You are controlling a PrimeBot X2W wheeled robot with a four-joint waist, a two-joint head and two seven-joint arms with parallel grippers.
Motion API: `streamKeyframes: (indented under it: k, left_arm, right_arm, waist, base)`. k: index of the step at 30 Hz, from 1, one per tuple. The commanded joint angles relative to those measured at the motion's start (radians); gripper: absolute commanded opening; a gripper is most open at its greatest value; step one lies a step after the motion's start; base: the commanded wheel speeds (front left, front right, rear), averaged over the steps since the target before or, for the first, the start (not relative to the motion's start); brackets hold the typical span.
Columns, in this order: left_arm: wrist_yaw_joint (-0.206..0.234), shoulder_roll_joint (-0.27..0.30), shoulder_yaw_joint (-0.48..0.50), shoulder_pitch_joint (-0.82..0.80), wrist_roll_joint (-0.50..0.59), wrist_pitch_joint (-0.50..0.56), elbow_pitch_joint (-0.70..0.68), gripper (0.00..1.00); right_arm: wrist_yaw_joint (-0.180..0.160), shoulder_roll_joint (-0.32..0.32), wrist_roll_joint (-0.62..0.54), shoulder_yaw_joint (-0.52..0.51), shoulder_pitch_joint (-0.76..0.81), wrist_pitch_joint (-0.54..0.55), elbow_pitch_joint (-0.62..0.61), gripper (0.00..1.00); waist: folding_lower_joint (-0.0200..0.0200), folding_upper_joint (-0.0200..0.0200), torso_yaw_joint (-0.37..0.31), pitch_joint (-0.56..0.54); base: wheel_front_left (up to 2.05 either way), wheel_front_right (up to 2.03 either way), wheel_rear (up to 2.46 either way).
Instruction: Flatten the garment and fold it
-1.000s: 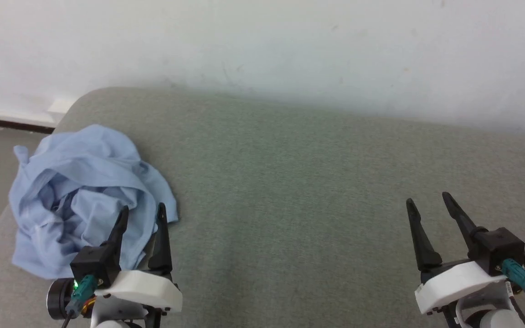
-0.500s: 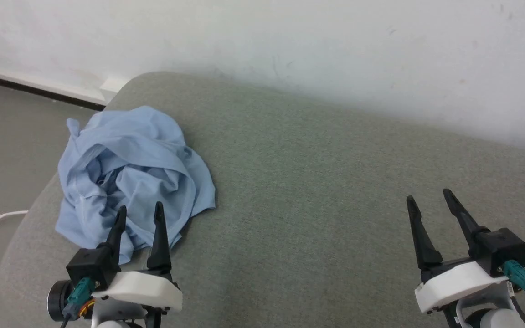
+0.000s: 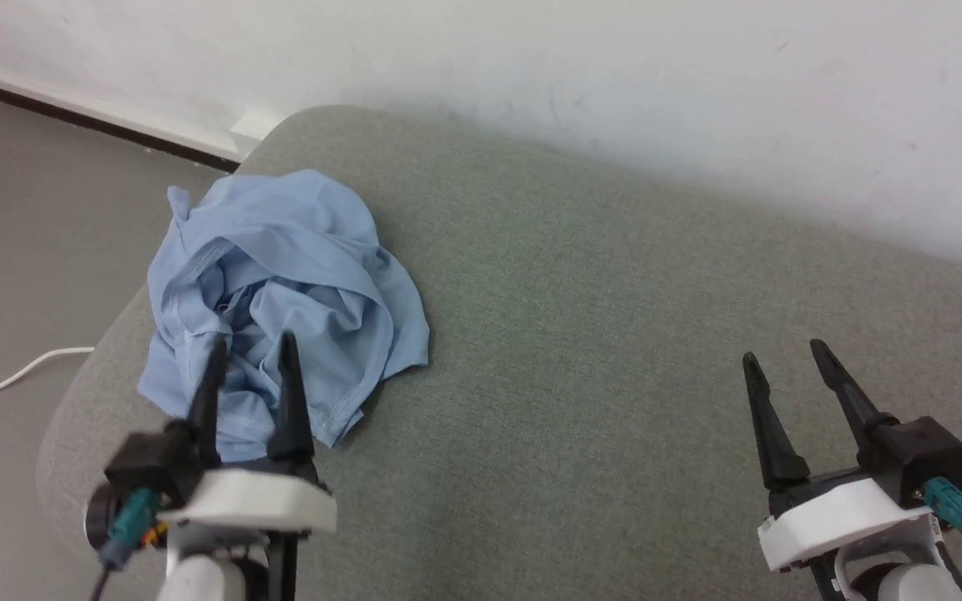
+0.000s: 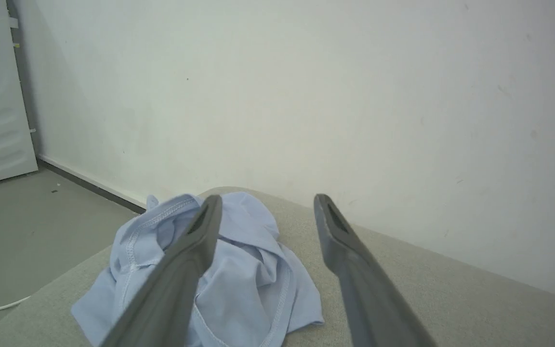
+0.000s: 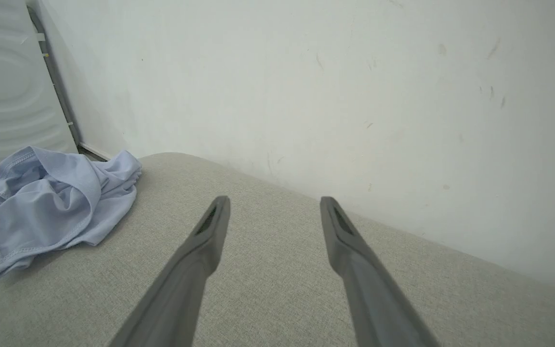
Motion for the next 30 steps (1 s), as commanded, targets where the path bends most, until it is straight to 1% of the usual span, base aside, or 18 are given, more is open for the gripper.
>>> streamKeyframes:
  k: [1, 4, 7, 9, 10, 13, 16, 21, 25, 30]
  left_arm:
    - [0.006, -0.002, 0.008, -0.062, -0.011, -0.013, -0.021, 1.00]
    - [-0.006, -0.002, 0.034, -0.139, -0.008, -0.019, -0.039, 1.00]
    - [-0.021, 0.004, 0.083, -0.230, 0.007, -0.025, -0.029, 1.00]
    - [-0.029, 0.029, 0.116, -0.295, 0.017, -0.029, 0.004, 1.00]
    - [-0.029, 0.029, 0.116, -0.295, 0.017, -0.029, 0.004, 1.00]
    - [-0.045, 0.080, 0.145, -0.388, 0.012, -0.027, 0.095, 1.00]
    - [-0.066, 0.141, 0.162, -0.478, -0.011, 0.049, 0.217, 1.00]
    - [-0.102, 0.237, 0.175, -0.589, -0.052, 0.225, 0.448, 1.00]
    - [-0.104, 0.274, 0.183, -0.637, -0.091, 0.376, 0.625, 1.00]
    - [-0.096, 0.292, 0.189, -0.679, -0.136, 0.550, 0.790, 1.00]
  right_arm:
    - [-0.001, 0.002, 0.002, 0.006, -0.003, -0.004, -0.011, 1.00]
    - [-0.001, 0.002, -0.002, 0.011, -0.014, 0.002, -0.020, 1.00]
    - [-0.001, 0.002, -0.008, 0.018, -0.027, 0.008, -0.029, 1.00]
    - [-0.001, 0.002, -0.011, 0.021, -0.037, 0.011, -0.034, 1.00]
    - [-0.001, 0.002, -0.011, 0.021, -0.037, 0.011, -0.034, 1.00]
    - [-0.001, 0.002, -0.012, 0.022, -0.051, 0.014, -0.038, 1.00]
    - [-0.001, 0.002, -0.011, 0.022, -0.063, 0.014, -0.040, 1.00]
    - [-0.001, 0.002, -0.007, 0.022, -0.083, 0.013, -0.038, 1.00]
    - [-0.001, 0.002, -0.002, 0.029, -0.101, 0.009, -0.034, 1.00]
    - [-0.001, -0.005, 0.009, 0.040, -0.126, 0.000, -0.033, 1.00]
  waist:
    - [0.0000, 0.0000, -0.001, 0.023]
    - [0.0000, 0.0000, -0.016, 0.049]
    - [0.0000, 0.0000, -0.045, 0.079]
    - [0.0000, 0.0000, -0.070, 0.102]
    - [0.0000, 0.0000, -0.070, 0.102]
    - [0.0000, 0.0000, -0.111, 0.134]
    - [0.0000, 0.0000, -0.154, 0.168]
    - [0.0000, 0.0000, -0.215, 0.226]
    - [0.0000, 0.0000, -0.250, 0.267]
    - [0.0000, 0.0000, -0.273, 0.309]
  base:
    - [0.00, 0.00, 0.00]
    - [0.00, 0.00, 0.00]
    - [0.00, 0.00, 0.00]
    - [0.00, 0.00, 0.00]
    - [0.00, 0.00, 0.00]
    - [0.00, 0.00, 0.00]
    - [0.00, 0.00, 0.00]
    - [0.00, 0.00, 0.00]
    - [0.00, 0.00, 0.00]
    - [0.00, 0.00, 0.00]
